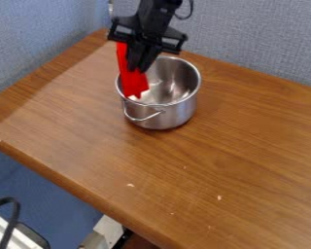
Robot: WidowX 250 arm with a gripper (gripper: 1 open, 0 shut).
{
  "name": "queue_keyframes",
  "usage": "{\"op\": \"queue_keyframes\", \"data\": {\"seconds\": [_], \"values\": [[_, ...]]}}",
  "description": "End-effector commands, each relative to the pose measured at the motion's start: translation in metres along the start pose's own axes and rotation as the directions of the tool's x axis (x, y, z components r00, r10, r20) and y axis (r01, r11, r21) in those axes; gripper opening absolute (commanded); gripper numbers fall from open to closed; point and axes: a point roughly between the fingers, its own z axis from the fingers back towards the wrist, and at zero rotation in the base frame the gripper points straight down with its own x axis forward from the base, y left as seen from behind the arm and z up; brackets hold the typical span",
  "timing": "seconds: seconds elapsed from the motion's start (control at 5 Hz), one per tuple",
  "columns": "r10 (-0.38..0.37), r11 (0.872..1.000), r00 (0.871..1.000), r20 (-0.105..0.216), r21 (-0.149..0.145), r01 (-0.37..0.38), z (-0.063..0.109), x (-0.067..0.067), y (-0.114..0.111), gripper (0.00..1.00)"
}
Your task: Put the red object in the metal pot
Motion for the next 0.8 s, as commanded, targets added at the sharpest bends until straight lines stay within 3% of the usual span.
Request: {"op": "queue_keyframes", "data": {"seconds": [0.0, 0.6], "values": [[0.017, 0.999, 0.999, 0.033, -0.040, -0.015, 0.019, 0.003, 0.007, 0.00], [-0.039, 0.998, 0.999, 0.013, -0.052, 0.039, 0.038, 0.008, 0.007, 0.00]]}}
